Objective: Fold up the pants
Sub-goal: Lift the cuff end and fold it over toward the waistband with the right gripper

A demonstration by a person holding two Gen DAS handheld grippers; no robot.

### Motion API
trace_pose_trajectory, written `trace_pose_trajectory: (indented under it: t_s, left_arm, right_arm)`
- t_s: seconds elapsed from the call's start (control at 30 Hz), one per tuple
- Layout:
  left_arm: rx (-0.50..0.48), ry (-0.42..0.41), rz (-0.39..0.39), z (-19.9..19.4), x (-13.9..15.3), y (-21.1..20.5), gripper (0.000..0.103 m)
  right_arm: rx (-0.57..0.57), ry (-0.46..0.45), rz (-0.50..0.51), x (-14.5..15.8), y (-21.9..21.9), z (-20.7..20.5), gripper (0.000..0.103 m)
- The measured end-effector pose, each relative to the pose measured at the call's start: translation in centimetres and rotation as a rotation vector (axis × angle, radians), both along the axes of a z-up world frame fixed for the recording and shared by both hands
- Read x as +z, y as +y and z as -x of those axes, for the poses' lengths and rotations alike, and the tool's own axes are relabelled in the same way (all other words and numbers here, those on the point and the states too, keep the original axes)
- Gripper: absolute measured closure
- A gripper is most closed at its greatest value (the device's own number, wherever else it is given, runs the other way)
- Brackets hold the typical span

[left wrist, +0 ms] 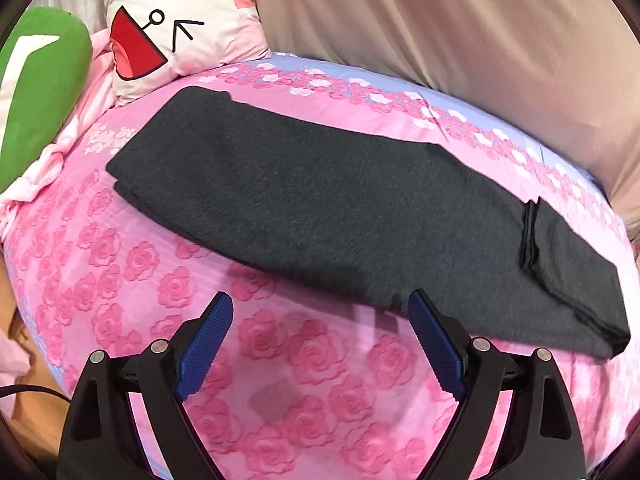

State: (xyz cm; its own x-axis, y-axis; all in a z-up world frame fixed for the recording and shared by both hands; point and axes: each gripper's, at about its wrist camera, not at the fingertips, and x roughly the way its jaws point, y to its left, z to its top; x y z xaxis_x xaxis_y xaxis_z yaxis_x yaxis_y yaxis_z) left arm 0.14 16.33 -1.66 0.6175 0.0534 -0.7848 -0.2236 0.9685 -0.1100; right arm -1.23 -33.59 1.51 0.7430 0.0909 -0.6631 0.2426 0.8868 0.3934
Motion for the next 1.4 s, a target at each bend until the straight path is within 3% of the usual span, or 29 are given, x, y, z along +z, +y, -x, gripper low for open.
trace_pose_trajectory:
  t_s: [0.1, 0.27, 0.3, 0.33, 0.37, 0.43, 0.57, 0.67, 0.73, 0.87, 0.9, 0.93, 0.97, 1.0, 1.03, 1.1, 1.17, 1.2, 1.3, 1.4]
  left_arm:
    - [-0.011, -0.001, 0.011, -0.5, 0.3, -1.5, 0.016]
    - [-0.047, 0.023, 0.043, -0.4, 0.7, -3.9, 0.016]
    - [-0.05, 0.026, 0.032, -0.2, 0.8, -4.3, 0.016]
    - [-0.05, 0.028, 0.018, -0.1, 0.9, -4.6, 0.016]
    - [-0.051, 0.028, 0.005, 0.1, 1.0, -5.0, 0.016]
    - [-0.049, 0.034, -0.01, 0.3, 1.3, -5.5, 0.016]
    - [-0.047, 0.018, -0.036, 0.6, 2.4, -6.3, 0.016]
    - [-0.055, 0.011, -0.05, 0.6, 3.0, -7.1, 0.016]
    - [-0.068, 0.012, -0.062, 0.6, 3.0, -7.8, 0.016]
    - [-0.098, 0.023, -0.065, 0.5, 2.8, -9.1, 0.016]
    - [-0.108, 0.027, -0.065, 0.5, 2.7, -9.5, 0.016]
    - [-0.12, 0.031, -0.069, 0.4, 2.5, -10.1, 0.016]
    - [-0.128, 0.036, -0.074, 0.3, 2.3, -10.5, 0.016]
    - [-0.134, 0.041, -0.078, 0.2, 2.2, -10.9, 0.016]
    - [-0.144, 0.047, -0.079, 0.1, 2.0, -11.4, 0.016]
    - [-0.156, 0.048, -0.079, -0.1, 1.8, -12.1, 0.016]
    - [-0.167, 0.047, -0.074, -0.3, 1.8, -12.9, 0.016]
    - [-0.174, 0.046, -0.065, -0.4, 1.8, -13.2, 0.016]
    - [-0.189, 0.044, -0.046, -0.1, 2.1, -13.9, 0.016]
    - [-0.188, 0.042, -0.05, 0.6, 2.3, -13.3, 0.016]
  right_arm:
    - [-0.006, 0.038, -0.152, -3.2, -2.3, 0.6, 0.027]
    - [0.069, 0.062, -0.322, -7.0, -0.1, -1.5, 0.027]
    - [0.063, 0.041, -0.302, -6.9, 0.4, -1.5, 0.037]
    - [0.093, 0.053, -0.288, -7.1, 1.4, -2.1, 0.071]
    - [0.099, 0.054, -0.28, -7.2, 2.0, -2.3, 0.083]
    - [0.104, 0.028, -0.231, -6.4, 2.5, -1.9, 0.088]
    - [0.055, -0.071, -0.12, -2.8, 0.5, 0.9, 0.091]
    - [0.054, -0.105, -0.137, -1.4, -1.8, 2.9, 0.091]
    - [-0.007, -0.096, -0.032, -0.7, -3.1, 4.9, 0.091]
    - [-0.131, -0.066, -0.037, -2.6, -7.3, 8.5, 0.089]
    - [-0.158, -0.052, -0.026, -3.5, -8.3, 9.4, 0.082]
    - [-0.178, -0.008, 0.018, -4.2, -8.9, 9.9, 0.064]
    - [-0.242, 0.053, 0.099, -4.5, -9.1, 10.5, 0.058]
    - [-0.328, 0.097, 0.192, -4.1, -9.0, 11.0, 0.057]
    - [-0.361, 0.069, 0.261, -2.8, -8.2, 12.0, 0.057]
    - [-0.273, -0.031, 0.236, -0.9, -6.2, 12.5, 0.057]
    - [-0.112, -0.09, 0.213, 0.8, -2.0, 11.1, 0.056]
    - [0.005, -0.083, 0.215, 0.9, 1.2, 9.4, 0.055]
    - [0.206, -0.039, 0.265, -0.4, 8.7, 5.4, 0.054]
    - [0.325, 0.041, 0.323, -3.2, 14.4, 1.6, 0.054]
